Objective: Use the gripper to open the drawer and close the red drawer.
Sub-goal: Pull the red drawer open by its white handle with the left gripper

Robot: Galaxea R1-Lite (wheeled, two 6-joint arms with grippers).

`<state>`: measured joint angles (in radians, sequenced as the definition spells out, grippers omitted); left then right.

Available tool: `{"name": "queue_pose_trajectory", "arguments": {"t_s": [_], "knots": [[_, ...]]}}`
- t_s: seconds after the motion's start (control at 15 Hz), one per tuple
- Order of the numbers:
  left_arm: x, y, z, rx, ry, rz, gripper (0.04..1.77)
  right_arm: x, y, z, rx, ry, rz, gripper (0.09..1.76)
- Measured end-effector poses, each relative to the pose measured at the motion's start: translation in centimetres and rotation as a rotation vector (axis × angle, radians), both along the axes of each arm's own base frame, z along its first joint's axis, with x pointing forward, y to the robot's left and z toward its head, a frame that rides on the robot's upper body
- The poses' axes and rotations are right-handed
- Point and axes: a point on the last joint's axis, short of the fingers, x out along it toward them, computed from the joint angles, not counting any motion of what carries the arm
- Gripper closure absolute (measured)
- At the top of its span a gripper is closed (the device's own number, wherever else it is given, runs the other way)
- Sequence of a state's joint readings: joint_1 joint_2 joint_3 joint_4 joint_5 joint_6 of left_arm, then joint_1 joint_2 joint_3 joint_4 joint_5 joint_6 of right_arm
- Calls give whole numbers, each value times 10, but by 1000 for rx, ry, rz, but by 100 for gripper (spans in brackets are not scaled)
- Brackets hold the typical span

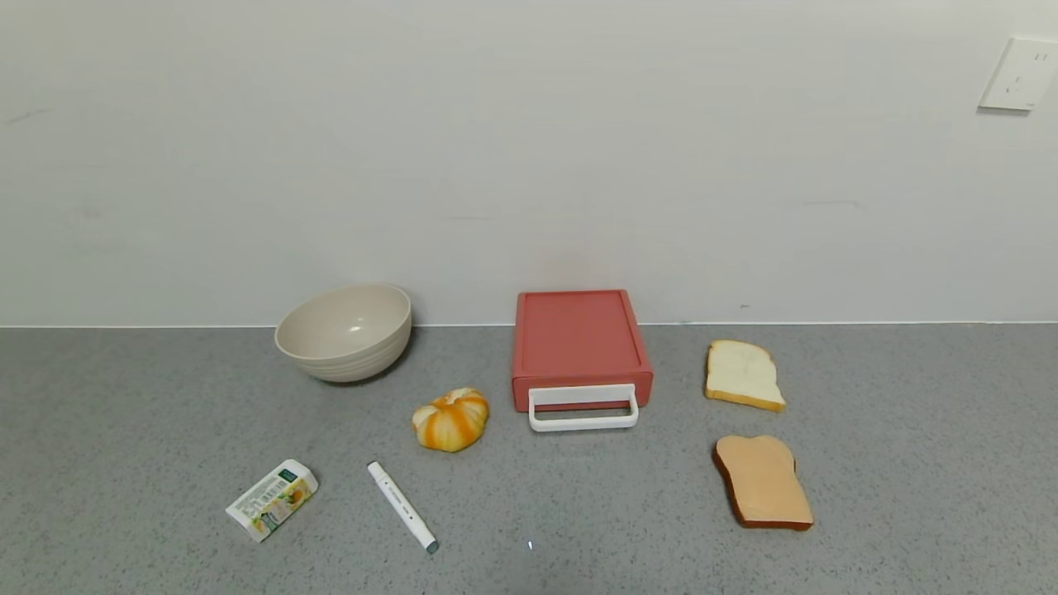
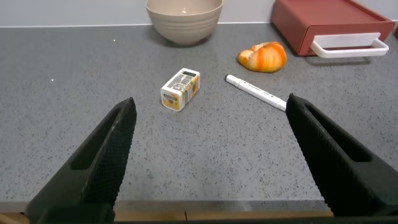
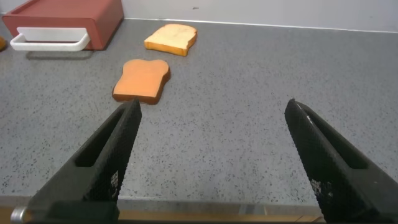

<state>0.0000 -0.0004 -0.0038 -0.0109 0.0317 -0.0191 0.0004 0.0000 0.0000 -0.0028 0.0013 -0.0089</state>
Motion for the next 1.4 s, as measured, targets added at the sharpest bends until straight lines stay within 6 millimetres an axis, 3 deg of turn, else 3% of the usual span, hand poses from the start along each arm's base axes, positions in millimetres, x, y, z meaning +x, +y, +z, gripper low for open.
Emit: {"name": "queue_pose_trajectory", "arguments": {"t_s": [0.33,0.53,0.73,1.07,1.4], "knots": [[-14,0,36,3,-58,-15,8,0,0,0,0,0,0,15],[-16,0,69,9,-55,-19,8,0,0,0,0,1,0,15],[-4,1,112,12,-25,-45,8,0,0,0,0,1,0,15],[52,-2,183,18,127,-75,8,0,0,0,0,0,0,15],[135,-11,224,2,395,-98,8,0,0,0,0,1,0,15]]}}
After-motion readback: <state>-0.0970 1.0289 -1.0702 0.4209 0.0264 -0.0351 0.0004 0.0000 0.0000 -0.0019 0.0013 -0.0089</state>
